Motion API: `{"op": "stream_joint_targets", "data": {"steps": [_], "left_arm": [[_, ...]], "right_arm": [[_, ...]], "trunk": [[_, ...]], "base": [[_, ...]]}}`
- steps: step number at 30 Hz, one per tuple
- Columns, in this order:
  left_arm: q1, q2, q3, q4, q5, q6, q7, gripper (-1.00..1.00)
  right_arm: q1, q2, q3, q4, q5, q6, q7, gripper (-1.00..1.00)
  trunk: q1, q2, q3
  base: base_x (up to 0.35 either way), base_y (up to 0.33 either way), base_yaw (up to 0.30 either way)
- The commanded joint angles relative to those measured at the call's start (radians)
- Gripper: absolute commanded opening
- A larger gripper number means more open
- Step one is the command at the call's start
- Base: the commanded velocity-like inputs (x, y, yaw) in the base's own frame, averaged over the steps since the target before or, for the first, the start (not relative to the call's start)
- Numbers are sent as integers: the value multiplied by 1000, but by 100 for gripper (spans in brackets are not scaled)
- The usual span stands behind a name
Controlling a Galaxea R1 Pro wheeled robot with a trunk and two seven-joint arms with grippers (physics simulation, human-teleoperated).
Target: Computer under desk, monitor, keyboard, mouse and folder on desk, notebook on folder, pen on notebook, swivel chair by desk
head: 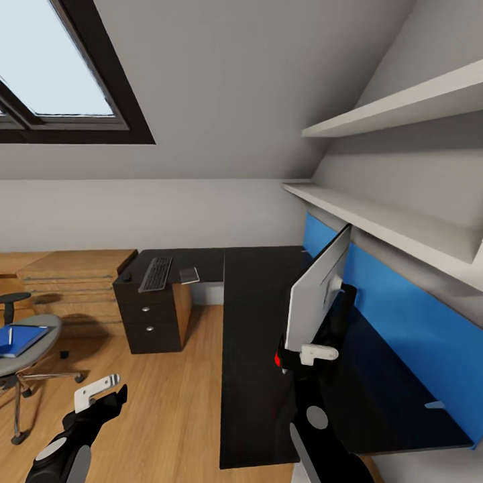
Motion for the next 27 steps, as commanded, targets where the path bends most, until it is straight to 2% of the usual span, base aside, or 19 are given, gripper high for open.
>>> {"op": "stream_joint_targets", "data": {"steps": [1,13,22,27], "left_arm": [[-1,0,1,-1,10,4,6,100],[-1,-1,1,-1,8,5,6,100],[-1,-1,1,-1,10,5,6,100],[-1,-1,1,-1,10,5,6,100]], "right_arm": [[-1,0,2,0,0,-2,-6,100],[-1,-2,-5,0,-1,-2,-6,100],[-1,-2,-6,-1,0,0,-17,100],[-1,-11,-4,0,1,2,-15,100]], "trunk": [[1,-1,-2],[1,-1,-2],[1,-1,-2],[1,-1,-2]], "base": [[240,37,0],[151,13,0],[12,1,0],[0,0,0]]}}
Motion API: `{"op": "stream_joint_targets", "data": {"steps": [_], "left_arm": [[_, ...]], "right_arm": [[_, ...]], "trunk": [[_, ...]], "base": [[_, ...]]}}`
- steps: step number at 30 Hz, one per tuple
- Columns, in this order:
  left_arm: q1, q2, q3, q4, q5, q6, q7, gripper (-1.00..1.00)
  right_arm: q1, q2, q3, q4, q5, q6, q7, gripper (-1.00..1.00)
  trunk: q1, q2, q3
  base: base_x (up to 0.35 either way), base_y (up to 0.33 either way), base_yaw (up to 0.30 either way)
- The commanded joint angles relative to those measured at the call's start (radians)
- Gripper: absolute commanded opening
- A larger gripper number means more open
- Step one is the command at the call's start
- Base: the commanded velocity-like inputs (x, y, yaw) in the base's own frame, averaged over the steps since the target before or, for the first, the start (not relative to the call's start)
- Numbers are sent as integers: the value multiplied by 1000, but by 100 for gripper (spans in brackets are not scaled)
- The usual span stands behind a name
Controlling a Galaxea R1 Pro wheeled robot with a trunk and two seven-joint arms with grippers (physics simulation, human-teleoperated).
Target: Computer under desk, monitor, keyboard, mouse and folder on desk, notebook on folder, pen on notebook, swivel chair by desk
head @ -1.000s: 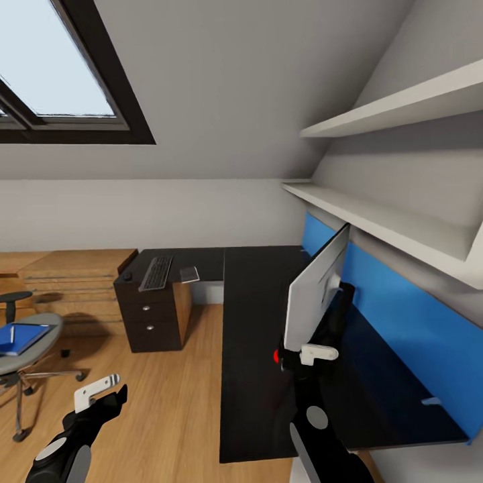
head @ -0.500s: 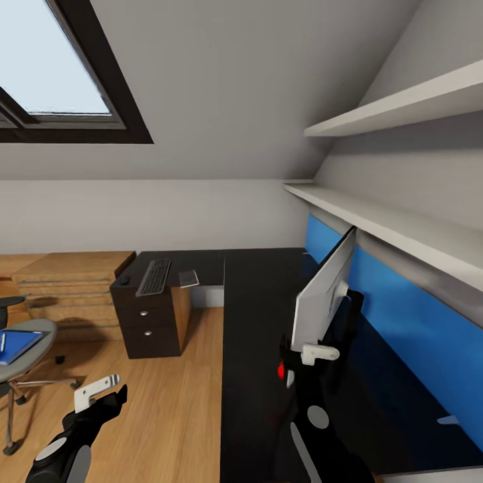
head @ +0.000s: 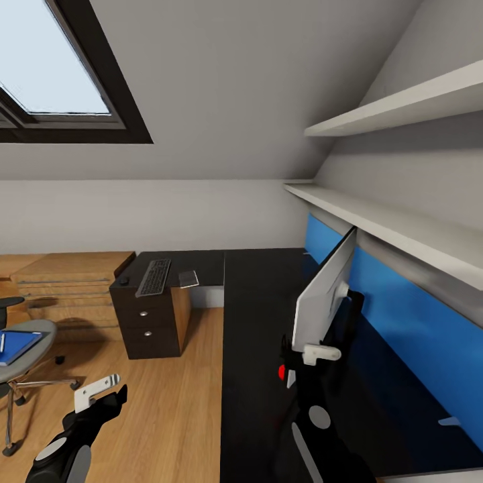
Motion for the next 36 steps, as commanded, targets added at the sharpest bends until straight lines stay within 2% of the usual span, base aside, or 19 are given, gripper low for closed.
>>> {"op": "stream_joint_targets", "data": {"steps": [1,6,7,16,25,30,36], "left_arm": [[-1,0,1,-1,11,4,6,100],[-1,0,1,-1,11,4,6,100],[-1,0,1,-1,11,4,6,100],[-1,0,1,-1,11,4,6,100],[-1,0,1,-1,10,4,6,100],[-1,0,1,-1,9,4,6,100],[-1,0,1,-1,8,4,6,100]], "right_arm": [[-1,-1,1,0,-1,-2,-6,100],[-1,-3,-16,0,-2,-2,-25,100],[-1,-3,-30,0,-2,-2,-48,100],[-1,-3,-41,0,-2,-2,-72,100],[-1,-3,-41,0,-2,-2,-73,100],[-1,-3,-41,0,-2,-2,-73,100],[-1,-3,-41,-1,-2,-2,-74,100]], "trunk": [[0,-2,-2],[0,-2,-2],[0,-2,-2],[0,-2,-2],[0,-2,-2],[0,-2,-2],[0,-2,-2]], "base": [[0,0,0],[0,0,0],[0,0,0],[-4,0,0],[-265,-19,0],[-263,-189,0],[-38,-321,0]]}}
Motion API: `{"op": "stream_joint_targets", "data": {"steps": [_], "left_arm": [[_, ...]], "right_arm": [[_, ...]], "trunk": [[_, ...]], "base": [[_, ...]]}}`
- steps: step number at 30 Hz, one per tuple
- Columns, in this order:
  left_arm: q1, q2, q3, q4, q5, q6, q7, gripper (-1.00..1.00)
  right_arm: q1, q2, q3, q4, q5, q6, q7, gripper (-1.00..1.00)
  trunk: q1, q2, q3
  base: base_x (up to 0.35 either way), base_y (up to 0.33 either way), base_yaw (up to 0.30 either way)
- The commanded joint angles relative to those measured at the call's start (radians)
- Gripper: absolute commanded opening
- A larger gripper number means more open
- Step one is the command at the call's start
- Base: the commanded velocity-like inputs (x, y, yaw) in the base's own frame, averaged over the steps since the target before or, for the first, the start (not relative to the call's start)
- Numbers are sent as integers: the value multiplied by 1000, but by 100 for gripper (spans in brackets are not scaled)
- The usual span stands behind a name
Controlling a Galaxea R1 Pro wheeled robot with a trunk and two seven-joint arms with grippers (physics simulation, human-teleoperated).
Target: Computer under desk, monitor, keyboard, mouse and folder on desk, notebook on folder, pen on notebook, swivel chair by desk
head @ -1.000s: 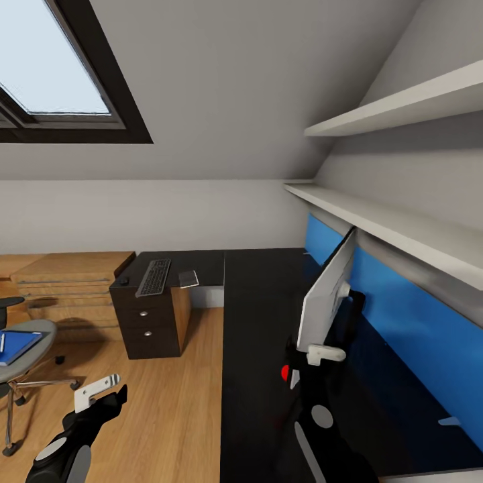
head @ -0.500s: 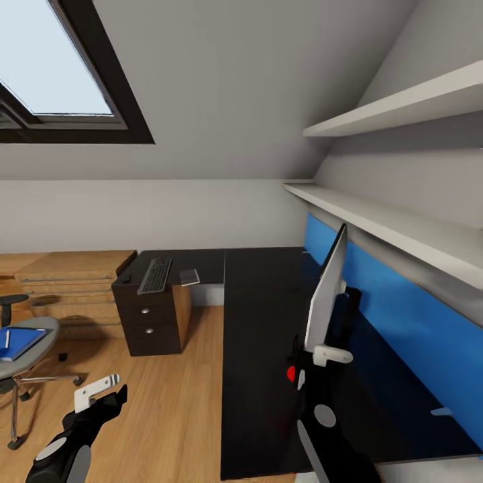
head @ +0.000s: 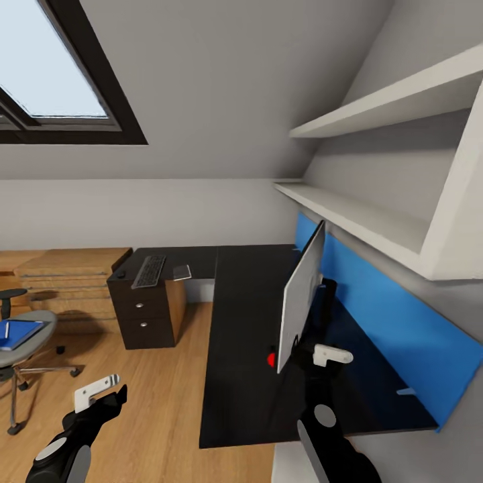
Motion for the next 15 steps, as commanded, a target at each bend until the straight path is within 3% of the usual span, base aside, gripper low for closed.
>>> {"op": "stream_joint_targets", "data": {"steps": [1,6,15], "left_arm": [[-1,0,1,-2,11,5,6,100],[-1,0,1,-2,11,5,6,100],[-1,1,1,-2,12,6,6,100]], "right_arm": [[-1,0,2,0,0,-3,-6,100],[-1,0,3,-1,0,-3,-5,100],[0,0,13,-2,-5,-7,2,100]], "trunk": [[0,-2,-2],[0,-2,-2],[0,-2,-2]], "base": [[72,-343,0],[29,-201,0],[-122,246,0]]}}
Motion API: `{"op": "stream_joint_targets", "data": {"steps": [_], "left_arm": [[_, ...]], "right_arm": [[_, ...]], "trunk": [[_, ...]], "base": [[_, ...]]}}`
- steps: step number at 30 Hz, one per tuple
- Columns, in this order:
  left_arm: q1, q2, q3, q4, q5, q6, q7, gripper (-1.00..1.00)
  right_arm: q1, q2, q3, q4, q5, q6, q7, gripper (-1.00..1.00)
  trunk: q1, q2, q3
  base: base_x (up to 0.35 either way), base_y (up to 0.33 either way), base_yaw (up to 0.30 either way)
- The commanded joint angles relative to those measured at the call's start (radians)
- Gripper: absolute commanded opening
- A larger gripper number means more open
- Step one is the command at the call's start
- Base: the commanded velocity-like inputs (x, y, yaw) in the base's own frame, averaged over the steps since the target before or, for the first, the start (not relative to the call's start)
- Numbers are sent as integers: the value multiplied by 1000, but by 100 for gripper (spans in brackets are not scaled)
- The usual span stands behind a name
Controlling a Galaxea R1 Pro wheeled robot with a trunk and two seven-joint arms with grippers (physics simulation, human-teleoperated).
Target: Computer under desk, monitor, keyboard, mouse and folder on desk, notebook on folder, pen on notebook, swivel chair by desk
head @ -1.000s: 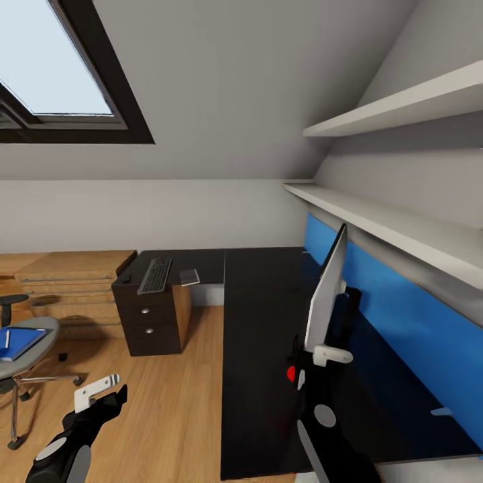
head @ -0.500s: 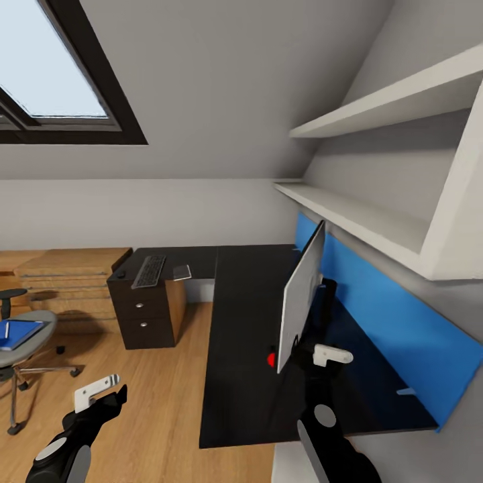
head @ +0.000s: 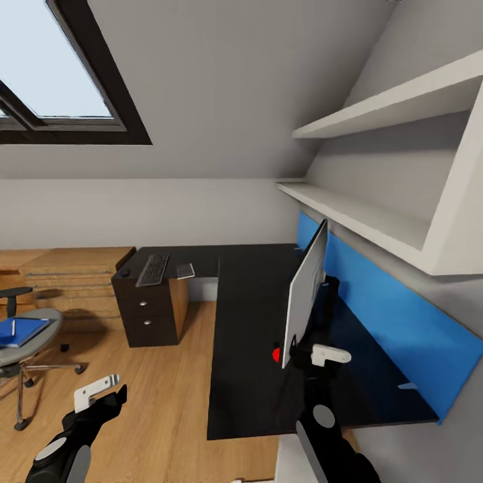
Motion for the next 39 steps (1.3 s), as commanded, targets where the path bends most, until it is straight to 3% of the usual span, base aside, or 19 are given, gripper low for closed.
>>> {"op": "stream_joint_targets", "data": {"steps": [1,13,14,18,24,33,39], "left_arm": [[-1,0,0,-1,11,4,6,100],[-1,-1,0,-1,11,3,6,100],[-1,0,0,-1,11,3,6,100],[-1,-1,0,-1,11,3,6,100],[-1,-2,0,-1,11,3,6,100],[-1,-2,0,0,11,3,6,100],[-1,-2,0,0,11,3,6,100]], "right_arm": [[-1,0,2,0,-1,-3,-5,100],[1,-2,59,3,1,-2,-4,100],[1,-2,77,4,2,-1,-4,100],[1,-2,83,4,4,-2,-5,100],[1,-14,85,3,4,-3,-6,100],[1,-37,82,0,3,-1,-11,100],[1,-43,39,0,3,4,-9,100]], "trunk": [[0,-2,-2],[0,-2,-2],[0,-2,-2],[0,-2,-2],[0,-2,-2],[0,-2,-2],[0,-2,-2]], "base": [[-125,307,0],[-40,126,0],[164,8,0],[234,4,0],[273,1,0],[42,0,0],[1,0,0]]}}
